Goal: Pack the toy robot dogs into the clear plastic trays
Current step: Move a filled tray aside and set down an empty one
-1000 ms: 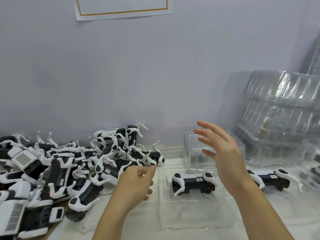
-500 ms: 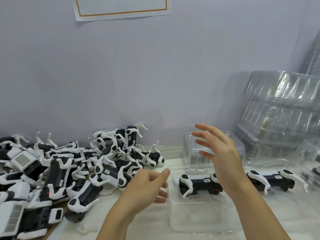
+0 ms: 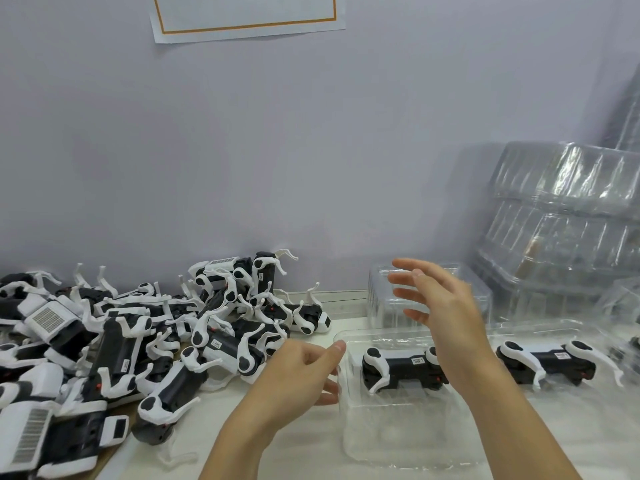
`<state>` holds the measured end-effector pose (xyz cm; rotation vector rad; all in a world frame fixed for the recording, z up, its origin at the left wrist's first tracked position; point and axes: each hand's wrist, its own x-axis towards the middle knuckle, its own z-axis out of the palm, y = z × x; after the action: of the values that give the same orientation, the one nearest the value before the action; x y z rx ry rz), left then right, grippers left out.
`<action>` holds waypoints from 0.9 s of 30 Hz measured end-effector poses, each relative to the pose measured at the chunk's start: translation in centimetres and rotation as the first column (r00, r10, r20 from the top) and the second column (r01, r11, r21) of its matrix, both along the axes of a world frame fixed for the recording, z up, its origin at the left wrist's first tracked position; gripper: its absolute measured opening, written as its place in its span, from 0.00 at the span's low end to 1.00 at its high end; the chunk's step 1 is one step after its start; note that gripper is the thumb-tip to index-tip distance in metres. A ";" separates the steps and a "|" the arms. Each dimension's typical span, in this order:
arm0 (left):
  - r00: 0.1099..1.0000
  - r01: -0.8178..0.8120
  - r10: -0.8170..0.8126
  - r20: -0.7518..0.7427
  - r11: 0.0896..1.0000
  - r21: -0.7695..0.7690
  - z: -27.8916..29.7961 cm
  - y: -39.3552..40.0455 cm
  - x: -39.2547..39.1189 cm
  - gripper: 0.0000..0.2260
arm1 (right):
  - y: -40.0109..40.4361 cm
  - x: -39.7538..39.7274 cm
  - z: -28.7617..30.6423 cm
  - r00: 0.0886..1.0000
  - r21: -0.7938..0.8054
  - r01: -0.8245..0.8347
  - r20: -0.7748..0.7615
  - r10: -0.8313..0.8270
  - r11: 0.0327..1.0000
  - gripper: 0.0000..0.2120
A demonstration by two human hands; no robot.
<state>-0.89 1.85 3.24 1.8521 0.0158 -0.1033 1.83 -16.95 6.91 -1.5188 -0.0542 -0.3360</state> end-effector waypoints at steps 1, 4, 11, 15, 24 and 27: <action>1.000 0.004 -0.004 -0.001 1.000 -0.001 0.0 0.0 0.0 0.20 | 0.0 0.0 0.0 1.000 -0.002 0.004 -0.006 -0.004 1.000 0.14; 1.000 0.013 -0.013 -0.009 1.000 -0.025 0.0 0.2 0.0 0.19 | 0.0 0.0 -0.1 1.000 0.002 0.014 -0.028 -0.014 1.000 0.13; 0.997 0.069 -0.071 -0.038 0.996 -0.055 0.4 -0.1 -0.5 0.18 | -0.1 0.3 -0.6 0.996 -0.035 0.015 -0.090 -0.018 0.999 0.12; 0.999 -0.033 0.033 -0.014 0.999 0.043 0.3 0.0 -0.3 0.14 | -0.2 0.3 -0.9 0.991 -0.079 0.011 -0.130 -0.021 0.997 0.13; 0.995 -0.056 0.048 -0.087 0.994 -0.090 0.6 -0.6 -0.6 0.15 | -0.9 0.4 -1.0 0.989 -0.063 0.023 -0.141 -0.031 0.998 0.13; 0.995 -0.065 0.057 -0.080 0.993 -0.100 0.6 -1.0 -0.6 0.15 | -1.0 0.4 -1.0 0.990 -0.051 0.028 -0.139 -0.035 0.998 0.13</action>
<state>-1.47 0.88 3.80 1.7424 0.1188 -0.1304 2.19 -17.95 5.94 -1.5897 0.0730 -0.2543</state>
